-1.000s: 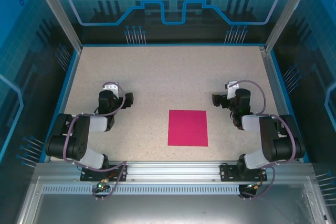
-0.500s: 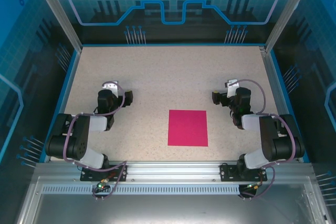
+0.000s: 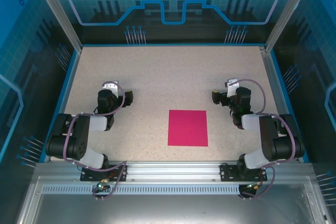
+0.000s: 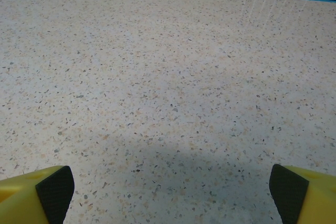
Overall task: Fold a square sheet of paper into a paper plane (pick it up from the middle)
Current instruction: Move the square sheet of paper to the center of the table.
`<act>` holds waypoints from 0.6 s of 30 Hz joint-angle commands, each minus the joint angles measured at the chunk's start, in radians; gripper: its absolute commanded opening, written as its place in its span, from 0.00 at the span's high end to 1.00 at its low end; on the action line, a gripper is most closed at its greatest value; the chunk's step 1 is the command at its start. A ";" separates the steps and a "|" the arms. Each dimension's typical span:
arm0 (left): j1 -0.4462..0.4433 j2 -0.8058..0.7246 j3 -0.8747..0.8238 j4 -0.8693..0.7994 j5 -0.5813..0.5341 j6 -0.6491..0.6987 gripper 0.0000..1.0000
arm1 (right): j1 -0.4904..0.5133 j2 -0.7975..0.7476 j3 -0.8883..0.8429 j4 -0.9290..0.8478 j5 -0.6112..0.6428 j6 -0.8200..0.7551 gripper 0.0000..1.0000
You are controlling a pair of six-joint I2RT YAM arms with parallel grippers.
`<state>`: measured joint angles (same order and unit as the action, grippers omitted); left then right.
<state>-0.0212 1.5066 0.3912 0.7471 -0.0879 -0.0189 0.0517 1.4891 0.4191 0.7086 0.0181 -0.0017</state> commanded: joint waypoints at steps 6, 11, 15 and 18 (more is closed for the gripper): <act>0.012 0.010 0.025 0.040 0.023 0.019 0.02 | -0.005 0.014 0.022 0.027 -0.006 -0.014 0.01; 0.013 0.010 0.025 0.040 0.023 0.019 0.02 | -0.011 0.013 0.022 0.026 -0.018 -0.009 0.01; 0.013 0.009 0.023 0.043 0.031 0.021 0.01 | -0.013 0.013 0.022 0.027 -0.018 -0.009 0.01; 0.012 0.009 0.022 0.044 0.036 0.023 0.01 | -0.012 0.013 0.021 0.026 -0.018 -0.010 0.01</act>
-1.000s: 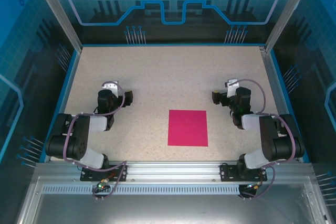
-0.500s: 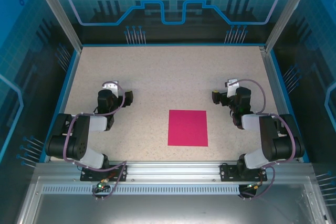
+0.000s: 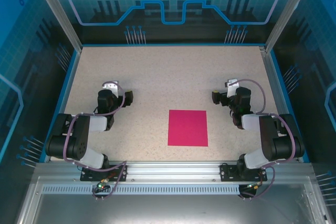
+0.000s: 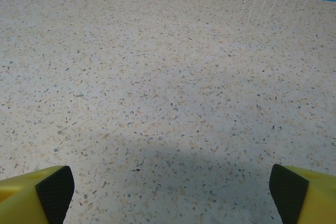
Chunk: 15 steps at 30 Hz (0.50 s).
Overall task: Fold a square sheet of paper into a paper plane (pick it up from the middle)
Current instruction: Move the square sheet of paper to the center of the table.
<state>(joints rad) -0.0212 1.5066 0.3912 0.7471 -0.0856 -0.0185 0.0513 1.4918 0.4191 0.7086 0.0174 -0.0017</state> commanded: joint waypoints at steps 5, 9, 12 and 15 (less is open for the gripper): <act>0.012 0.000 0.006 0.066 0.057 0.029 0.02 | -0.007 0.007 0.017 0.031 -0.025 -0.018 0.01; 0.015 -0.072 -0.007 0.039 0.058 0.026 0.02 | 0.023 -0.036 -0.020 0.061 0.017 -0.040 0.00; 0.031 -0.196 0.030 -0.151 0.082 -0.010 0.02 | 0.028 -0.161 0.010 -0.099 0.068 -0.010 0.01; 0.035 -0.306 0.039 -0.257 0.091 -0.062 0.02 | 0.009 -0.267 0.168 -0.550 0.078 0.076 0.01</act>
<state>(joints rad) -0.0010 1.2850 0.3950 0.6132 -0.0315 -0.0315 0.0654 1.3113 0.4614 0.4835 0.0620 0.0059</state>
